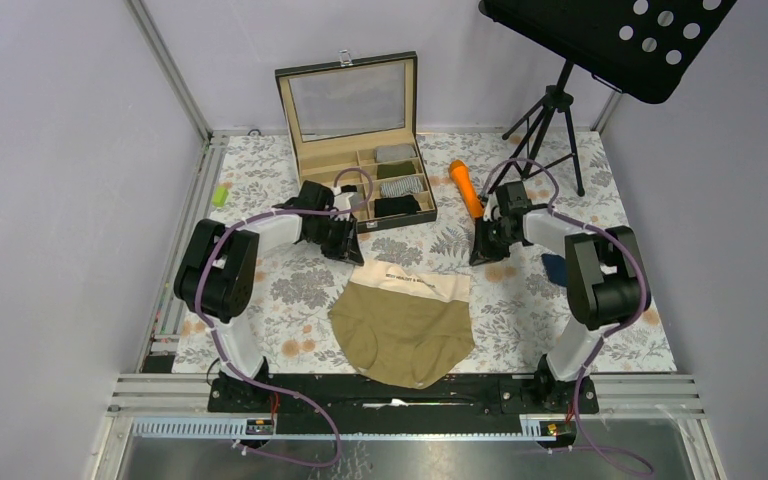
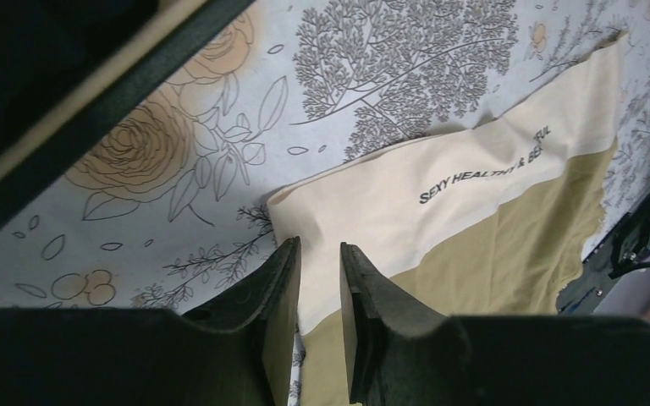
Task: Roll the underwear
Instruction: Flatten out the underwear at the corner of the board.
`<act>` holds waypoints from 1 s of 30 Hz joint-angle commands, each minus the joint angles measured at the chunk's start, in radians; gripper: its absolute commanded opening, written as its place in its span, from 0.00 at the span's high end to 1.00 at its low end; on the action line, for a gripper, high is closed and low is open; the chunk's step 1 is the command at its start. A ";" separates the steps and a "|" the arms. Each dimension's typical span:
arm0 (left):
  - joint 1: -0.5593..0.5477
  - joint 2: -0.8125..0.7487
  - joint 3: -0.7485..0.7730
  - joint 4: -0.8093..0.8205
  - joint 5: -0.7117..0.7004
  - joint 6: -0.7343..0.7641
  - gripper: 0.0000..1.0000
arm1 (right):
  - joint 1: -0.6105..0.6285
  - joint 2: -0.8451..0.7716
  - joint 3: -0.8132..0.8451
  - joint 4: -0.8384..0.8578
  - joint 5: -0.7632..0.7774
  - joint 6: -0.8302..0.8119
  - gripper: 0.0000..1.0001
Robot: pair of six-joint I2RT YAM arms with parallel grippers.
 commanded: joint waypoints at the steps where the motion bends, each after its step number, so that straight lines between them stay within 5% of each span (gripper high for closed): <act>1: 0.001 -0.031 0.017 0.024 -0.076 0.022 0.74 | 0.005 0.049 0.107 -0.007 0.113 -0.063 0.85; 7: 0.004 -0.119 -0.014 0.041 -0.083 0.017 0.74 | 0.005 -0.043 0.145 -0.051 -0.035 -0.058 0.85; 17: -0.061 -0.076 0.030 0.060 0.082 0.086 0.73 | 0.019 -0.133 -0.100 -0.035 -0.164 0.087 0.87; 30: -0.082 0.003 0.051 -0.013 -0.269 0.120 0.77 | 0.050 0.053 -0.003 -0.032 0.038 0.064 0.89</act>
